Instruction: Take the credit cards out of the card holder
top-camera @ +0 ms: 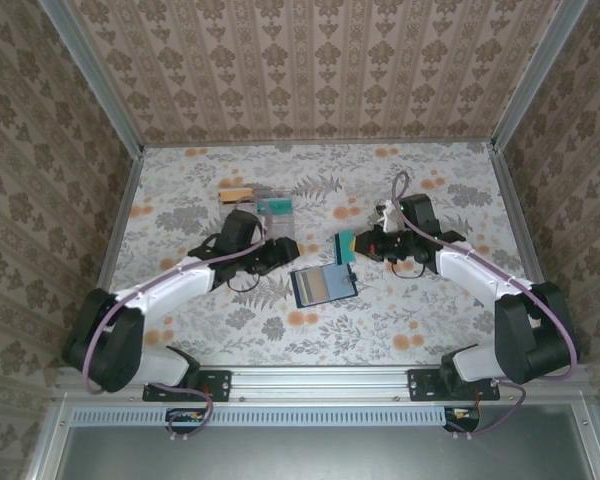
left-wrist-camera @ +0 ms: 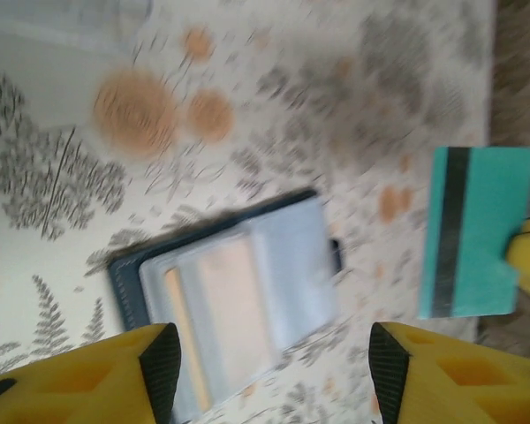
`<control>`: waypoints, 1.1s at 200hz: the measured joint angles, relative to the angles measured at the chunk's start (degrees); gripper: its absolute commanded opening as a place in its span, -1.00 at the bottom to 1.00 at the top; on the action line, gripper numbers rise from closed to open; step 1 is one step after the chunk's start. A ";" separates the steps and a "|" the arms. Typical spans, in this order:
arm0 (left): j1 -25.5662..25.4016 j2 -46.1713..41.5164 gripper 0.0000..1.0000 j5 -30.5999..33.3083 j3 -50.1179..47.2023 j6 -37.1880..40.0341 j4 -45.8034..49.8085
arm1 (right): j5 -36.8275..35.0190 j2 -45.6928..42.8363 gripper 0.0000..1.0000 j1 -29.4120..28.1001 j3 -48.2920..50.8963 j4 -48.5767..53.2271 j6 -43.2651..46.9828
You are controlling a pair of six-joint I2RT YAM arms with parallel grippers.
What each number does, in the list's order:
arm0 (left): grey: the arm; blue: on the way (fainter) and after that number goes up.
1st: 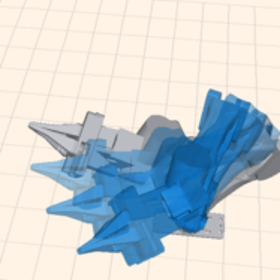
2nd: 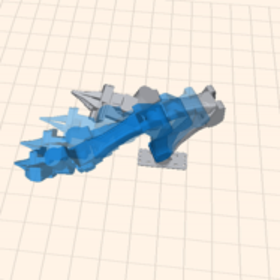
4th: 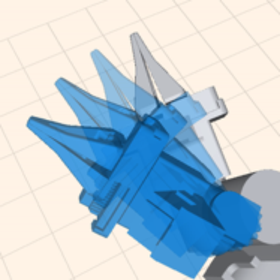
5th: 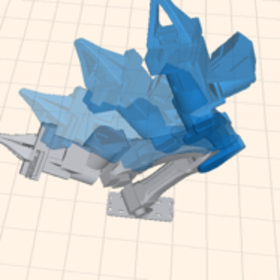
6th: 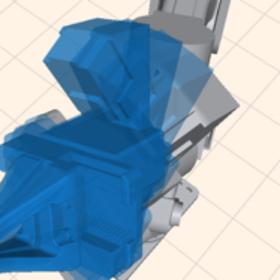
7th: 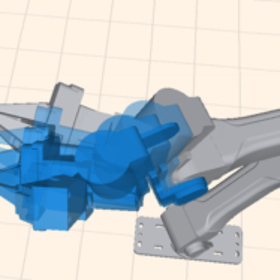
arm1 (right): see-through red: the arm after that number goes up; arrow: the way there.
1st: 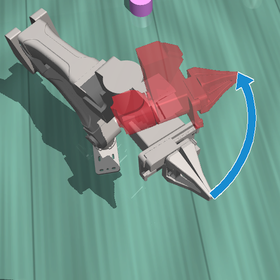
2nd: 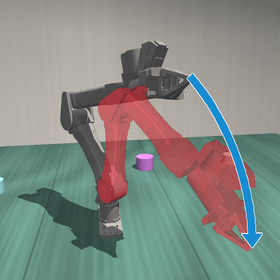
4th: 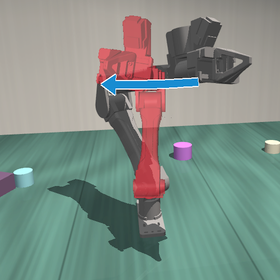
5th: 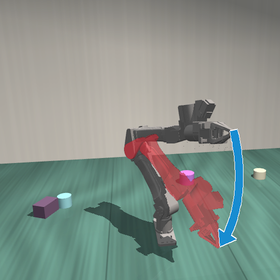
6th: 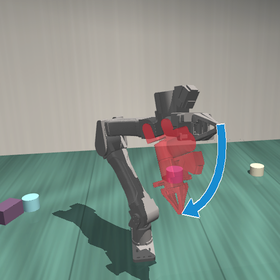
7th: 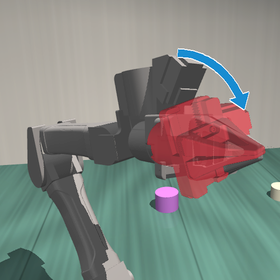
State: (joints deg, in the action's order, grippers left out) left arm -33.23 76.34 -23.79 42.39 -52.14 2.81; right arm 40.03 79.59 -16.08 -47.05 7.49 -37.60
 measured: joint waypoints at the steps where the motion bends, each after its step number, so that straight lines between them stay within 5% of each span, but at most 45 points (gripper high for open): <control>1: 0.11 -0.26 0.24 0.00 0.00 -0.17 -0.24 | 0.00 0.00 -1.00 -0.07 -0.15 -0.02 -0.07; 92: 8.24 -3.74 -0.03 -7.30 -1.62 -13.18 -17.99 | 1.31 5.75 -1.00 -6.97 -12.96 -8.22 -8.15; 220: 8.24 1.31 -0.23 -15.98 -1.14 -20.33 -30.93 | 4.31 9.88 -1.00 -8.35 -14.14 -15.91 -14.05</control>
State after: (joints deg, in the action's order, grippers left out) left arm -24.99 77.65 -39.77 41.25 -72.47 -28.12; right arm 44.34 89.47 -24.43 -61.19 -8.43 -51.66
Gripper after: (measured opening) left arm 0.407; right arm 0.054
